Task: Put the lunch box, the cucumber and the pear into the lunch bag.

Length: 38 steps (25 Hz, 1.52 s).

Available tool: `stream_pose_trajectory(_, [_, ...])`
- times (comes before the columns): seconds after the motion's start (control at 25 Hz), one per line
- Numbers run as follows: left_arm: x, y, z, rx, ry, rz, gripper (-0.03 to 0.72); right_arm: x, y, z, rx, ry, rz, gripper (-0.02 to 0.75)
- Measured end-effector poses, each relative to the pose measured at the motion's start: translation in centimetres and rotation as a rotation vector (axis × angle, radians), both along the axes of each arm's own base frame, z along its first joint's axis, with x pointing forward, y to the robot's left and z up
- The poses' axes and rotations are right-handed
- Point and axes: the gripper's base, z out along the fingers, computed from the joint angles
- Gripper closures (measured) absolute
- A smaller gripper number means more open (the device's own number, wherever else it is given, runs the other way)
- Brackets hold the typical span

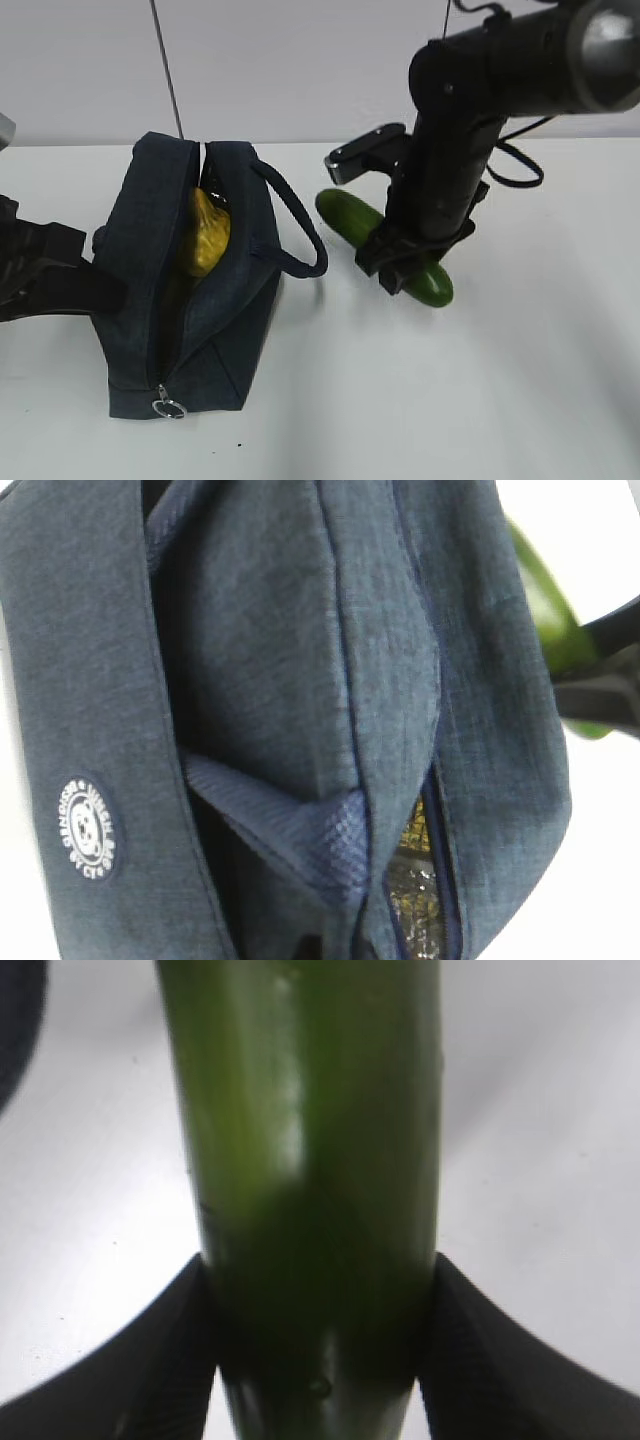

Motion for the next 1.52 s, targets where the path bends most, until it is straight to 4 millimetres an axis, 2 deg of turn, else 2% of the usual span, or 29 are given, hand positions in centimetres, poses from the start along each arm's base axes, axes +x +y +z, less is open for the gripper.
stream_pose_trajectory(0.2, [0.0, 0.0, 0.0, 0.0, 0.001, -0.001, 0.704, -0.3, 0.4, 5.8, 0.126, -0.112, -0.027, 0.325])
stream_pose_trajectory(0.32, [0.0, 0.0, 0.0, 0.0, 0.001, -0.001, 0.704, -0.8, 1.5, 8.2, 0.281, -0.108, -0.008, 0.325])
stream_pose_trajectory(0.6, [0.0, -0.1, 0.1, -0.012, 0.002, 0.006, 0.704, -1.9, 5.0, 10.0, 0.706, 0.005, 0.093, 0.325])
stream_pose_trajectory(0.72, [0.1, -0.1, 0.1, -0.028, 0.004, 0.015, 0.704, -1.5, 6.4, 9.6, 0.864, 0.05, 0.102, 0.325])
stream_pose_trajectory(0.84, [0.2, -0.3, 0.4, -0.069, 0.004, 0.037, 0.704, -0.6, 7.3, 8.2, 0.934, 0.089, 0.057, 0.325])
stream_pose_trajectory(1.16, [0.5, -0.6, 0.8, -0.137, -0.014, 0.071, 0.704, 0.9, 7.8, 3.1, 0.85, 0.151, 0.029, 0.318])
stream_pose_trajectory(1.32, [0.5, -0.6, 0.9, -0.141, -0.016, 0.074, 0.704, 0.9, 7.6, 2.4, 0.795, 0.153, 0.056, 0.269])
stream_pose_trajectory(1.52, [0.6, -0.6, 0.9, -0.141, -0.019, 0.08, 0.704, 0.6, 7.6, 2.5, 0.784, 0.175, 0.092, 0.142])
